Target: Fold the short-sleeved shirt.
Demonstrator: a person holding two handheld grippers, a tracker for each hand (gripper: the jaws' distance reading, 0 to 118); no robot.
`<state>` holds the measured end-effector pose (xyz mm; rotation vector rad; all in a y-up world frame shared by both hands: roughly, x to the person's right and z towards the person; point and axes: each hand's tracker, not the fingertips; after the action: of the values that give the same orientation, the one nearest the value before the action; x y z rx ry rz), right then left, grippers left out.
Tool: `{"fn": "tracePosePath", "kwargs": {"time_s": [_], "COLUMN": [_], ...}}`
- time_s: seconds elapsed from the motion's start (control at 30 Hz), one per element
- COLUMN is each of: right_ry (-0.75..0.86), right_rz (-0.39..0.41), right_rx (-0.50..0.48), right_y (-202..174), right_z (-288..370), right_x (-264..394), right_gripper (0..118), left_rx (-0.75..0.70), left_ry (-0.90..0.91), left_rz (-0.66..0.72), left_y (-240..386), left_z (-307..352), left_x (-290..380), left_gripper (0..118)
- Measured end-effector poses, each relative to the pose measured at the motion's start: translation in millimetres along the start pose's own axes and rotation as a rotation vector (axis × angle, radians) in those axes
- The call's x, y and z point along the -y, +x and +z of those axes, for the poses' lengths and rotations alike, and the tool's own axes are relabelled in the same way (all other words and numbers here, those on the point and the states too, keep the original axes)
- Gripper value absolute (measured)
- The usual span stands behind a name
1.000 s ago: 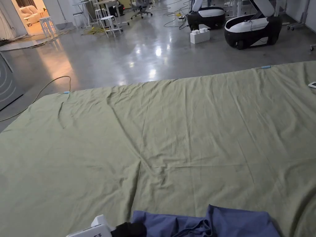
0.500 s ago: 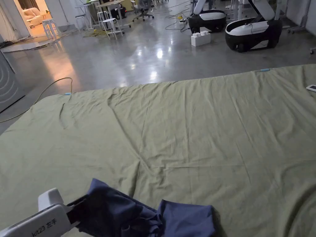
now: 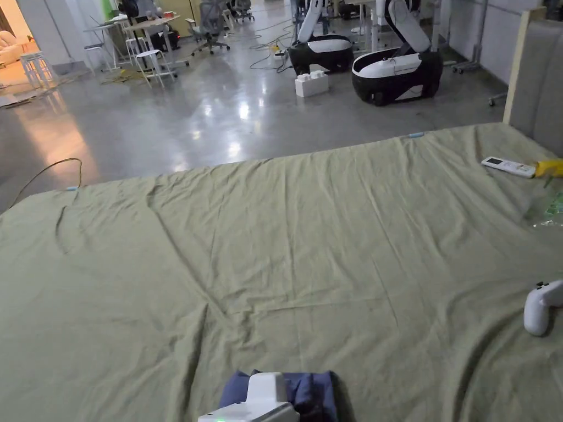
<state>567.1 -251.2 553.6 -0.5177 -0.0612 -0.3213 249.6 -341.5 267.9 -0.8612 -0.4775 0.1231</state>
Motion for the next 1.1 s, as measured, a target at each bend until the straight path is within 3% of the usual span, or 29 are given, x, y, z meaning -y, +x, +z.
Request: {"fn": "tracePosePath", "kwargs": {"time_s": [0.07,0.2,0.27,0.3,0.33,0.37,0.47,0.53,0.57,0.63,0.73,0.9,0.97,1.03,1.1], "right_ry": [-0.007,-0.015,-0.029,-0.031,-0.032,-0.037,-0.05,-0.062,-0.071,-0.091,-0.142,-0.207,-0.177,-0.247,-0.34], "right_rz": [0.002,0.02,0.031,0.046,0.061,0.07,0.104,0.109,0.113,0.136,0.164,0.145,0.113,0.08,0.17], "right_rx": [0.008,-0.002,-0.023,-0.027,-0.032,-0.037,-0.032,-0.037,-0.041,-0.051,-0.135,-0.286,-0.328,-0.398,-0.382], "right_y": [2.2,4.0,2.2,-0.3,-3.5,-6.3,-16.3,-20.8,-23.5,-29.8,-41.7,-88.5,-116.7,-137.8,-158.6], "right_z": [-1.8,-6.4,-9.1,-9.1,-8.9,-9.0,-9.0,-10.5,-12.0,-17.4,-42.7,-131.0,-170.8,-217.6,-259.7], "right_x": [1.5,3.6,3.0,2.5,1.9,1.2,-0.4,-0.8,-0.5,1.3,-0.2,-10.2,-11.2,-9.7,-1.7], "right_gripper": [0,0,0,0,0,0,0,0,0,0,0,0,0,0,0], "left_rx": [0.064,0.129,0.133,0.145,0.142,0.135,0.249,0.13,0.133,0.139,0.133,0.243,0.177,0.122,0.088], "left_ry": [0.078,0.267,0.257,0.248,0.233,0.206,0.029,-0.061,-0.02,0.001,-0.034,0.162,0.167,0.149,0.153], "left_rz": [0.105,0.332,0.432,0.44,0.414,0.412,0.4,0.239,0.205,0.306,0.263,0.242,0.184,0.14,0.168], "left_y": [-12.9,-53.7,-68.6,-72.2,-72.2,-65.6,-55.3,-35.6,-34.6,-38.7,-36.3,-47.0,-59.5,-77.2,-103.0], "left_z": [22.5,75.9,80.2,73.8,62.9,50.2,1.5,-26.4,-32.6,-27.0,-19.9,54.4,87.7,115.3,134.8], "left_x": [-11.5,-23.4,-21.3,-19.5,-16.2,-9.4,8.0,23.1,29.2,20.0,11.4,-14.0,-22.0,-22.5,-15.1], "left_gripper": [70,67,65,49,19,3,2,2,0,0,0,0,1,0,1]}}
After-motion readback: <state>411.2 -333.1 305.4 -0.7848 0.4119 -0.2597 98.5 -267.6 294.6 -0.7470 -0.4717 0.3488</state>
